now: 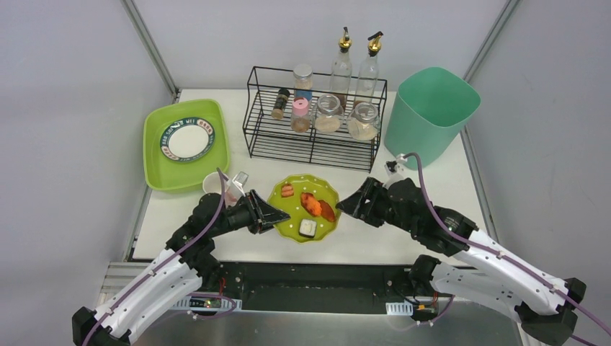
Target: Clear the kitchen counter
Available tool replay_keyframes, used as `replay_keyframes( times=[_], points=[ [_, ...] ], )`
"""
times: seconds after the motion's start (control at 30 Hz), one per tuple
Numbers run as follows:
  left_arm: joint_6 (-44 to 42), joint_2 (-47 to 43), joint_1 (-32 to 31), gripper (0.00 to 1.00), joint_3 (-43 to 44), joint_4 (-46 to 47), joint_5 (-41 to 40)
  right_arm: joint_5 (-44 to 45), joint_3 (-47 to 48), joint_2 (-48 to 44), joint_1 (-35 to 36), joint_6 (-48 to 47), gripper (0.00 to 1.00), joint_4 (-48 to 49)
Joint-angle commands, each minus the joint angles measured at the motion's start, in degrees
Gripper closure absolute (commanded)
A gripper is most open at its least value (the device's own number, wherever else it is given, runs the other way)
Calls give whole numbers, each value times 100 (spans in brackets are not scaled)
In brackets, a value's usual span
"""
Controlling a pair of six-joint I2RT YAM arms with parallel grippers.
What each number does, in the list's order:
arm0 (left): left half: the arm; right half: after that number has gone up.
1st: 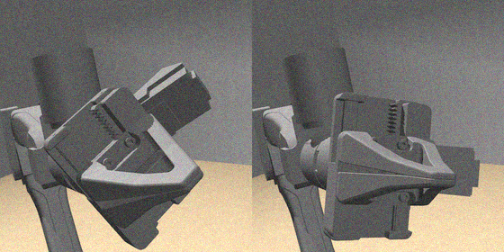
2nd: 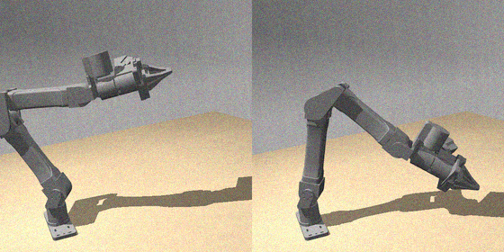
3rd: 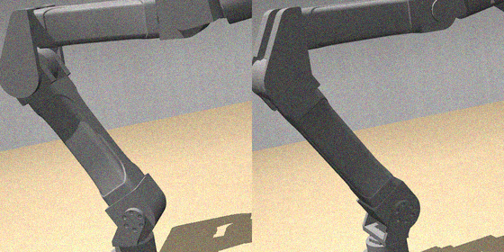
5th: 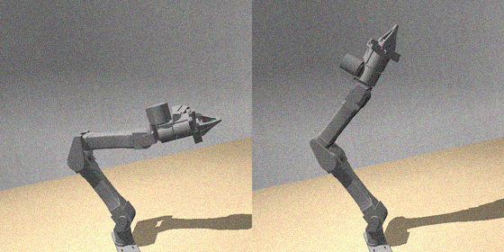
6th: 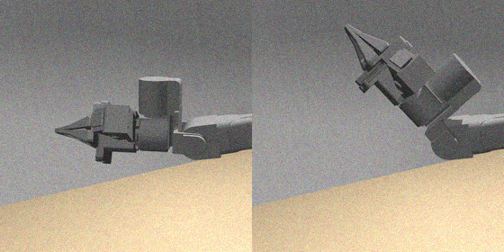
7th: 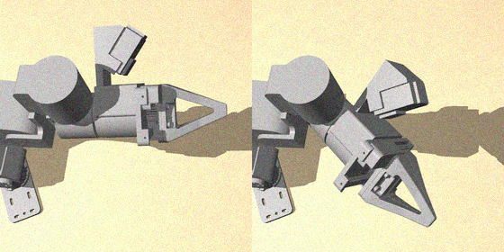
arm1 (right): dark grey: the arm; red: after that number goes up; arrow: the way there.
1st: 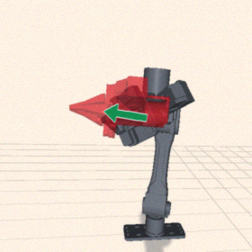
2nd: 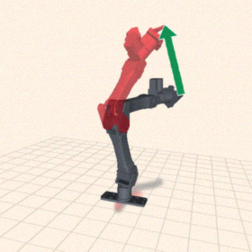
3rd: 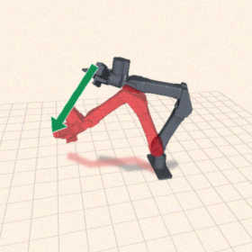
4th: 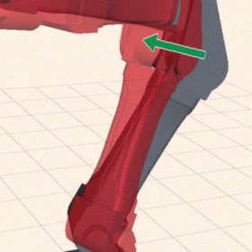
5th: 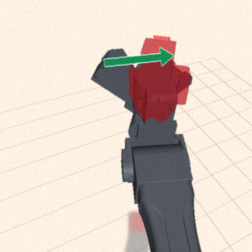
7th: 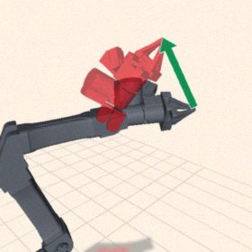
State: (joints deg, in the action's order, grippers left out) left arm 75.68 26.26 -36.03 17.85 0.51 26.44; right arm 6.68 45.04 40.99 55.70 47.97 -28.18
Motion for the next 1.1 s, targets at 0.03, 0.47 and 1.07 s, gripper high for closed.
replay_keyframes(
  times=[0.03,0.47,1.07],
  points=[
    [337,-320,-10,100,272,1261,235,217,-91,-55,11,209,39,391],
    [531,-484,-9,100,333,1476,673,-67,-100,103,-11,353,39,814],
    [718,-994,-10,100,360,1378,814,-587,-411,396,-14,681,60,1700]
  ],
)
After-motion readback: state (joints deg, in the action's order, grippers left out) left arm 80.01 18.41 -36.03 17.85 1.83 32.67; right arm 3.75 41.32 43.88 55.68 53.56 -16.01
